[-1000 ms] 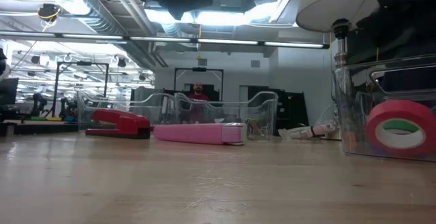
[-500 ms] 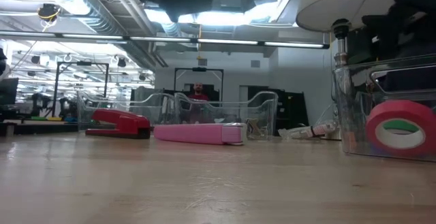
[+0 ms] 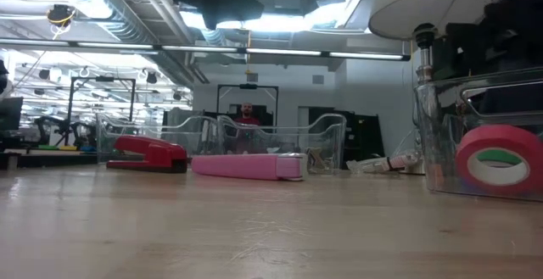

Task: Pick and place Stapler, Stapler remover, tape
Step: Put the red stapler into the top left transparent bin

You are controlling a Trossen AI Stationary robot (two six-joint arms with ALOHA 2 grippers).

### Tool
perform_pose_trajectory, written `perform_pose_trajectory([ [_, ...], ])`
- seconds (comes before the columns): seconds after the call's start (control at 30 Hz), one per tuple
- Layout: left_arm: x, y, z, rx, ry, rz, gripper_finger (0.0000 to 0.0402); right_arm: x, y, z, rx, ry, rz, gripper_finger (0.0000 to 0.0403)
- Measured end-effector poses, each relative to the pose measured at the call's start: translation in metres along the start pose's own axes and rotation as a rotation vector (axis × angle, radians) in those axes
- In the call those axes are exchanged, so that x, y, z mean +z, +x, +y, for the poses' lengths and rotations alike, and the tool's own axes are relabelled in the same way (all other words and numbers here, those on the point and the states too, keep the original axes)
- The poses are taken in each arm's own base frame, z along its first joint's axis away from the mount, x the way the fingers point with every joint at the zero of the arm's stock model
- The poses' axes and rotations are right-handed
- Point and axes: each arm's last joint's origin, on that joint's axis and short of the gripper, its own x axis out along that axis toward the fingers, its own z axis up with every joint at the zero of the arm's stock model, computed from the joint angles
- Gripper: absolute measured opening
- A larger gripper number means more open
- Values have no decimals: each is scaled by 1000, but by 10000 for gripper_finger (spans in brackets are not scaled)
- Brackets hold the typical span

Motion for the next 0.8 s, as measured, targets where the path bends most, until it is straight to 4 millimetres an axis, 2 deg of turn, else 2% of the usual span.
perform_pose_trajectory([
  [0.1,0,0,0,0,-1,0,127,0,0,-3,7,-54,3,239],
  [0.37,0,0,1,17,-25,1,127,-1,-2,-16,-111,-146,20,239],
  [0.57,-1,0,2,60,-25,13,127,-5,-4,-29,-366,-99,73,239],
  [0.8,-6,0,3,104,6,73,127,-10,-2,-30,-343,-86,136,239],
])
